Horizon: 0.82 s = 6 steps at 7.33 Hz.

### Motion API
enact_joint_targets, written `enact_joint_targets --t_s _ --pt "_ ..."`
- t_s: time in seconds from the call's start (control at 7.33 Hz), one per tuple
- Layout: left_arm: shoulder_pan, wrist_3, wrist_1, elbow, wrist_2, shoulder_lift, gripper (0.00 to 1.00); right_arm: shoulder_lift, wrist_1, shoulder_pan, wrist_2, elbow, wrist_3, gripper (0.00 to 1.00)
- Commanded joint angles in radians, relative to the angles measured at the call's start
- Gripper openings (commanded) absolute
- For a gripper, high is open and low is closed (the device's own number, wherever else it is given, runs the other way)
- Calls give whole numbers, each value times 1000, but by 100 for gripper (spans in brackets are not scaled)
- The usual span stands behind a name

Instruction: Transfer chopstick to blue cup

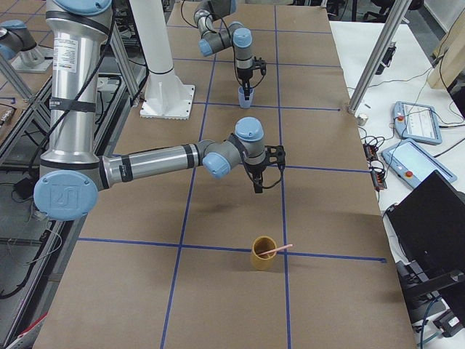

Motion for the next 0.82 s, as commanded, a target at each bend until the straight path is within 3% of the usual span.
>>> enact_joint_targets --t_s 0.0,0.14,0.27,0.68 --pt "-75 70 31 -147 -7 53 99 7 0 0 -1 -2 -1 100" --pt "-152 172 95 -268 -97 131 99 7 0 0 -1 -9 -10 100" --pt "-243 309 100 -380 -168 273 99 9 -2 2 -1 -14 -22 100" --pt "-620 888 94 -345 -378 486 99 -4 -15 87 14 -22 -163 100"
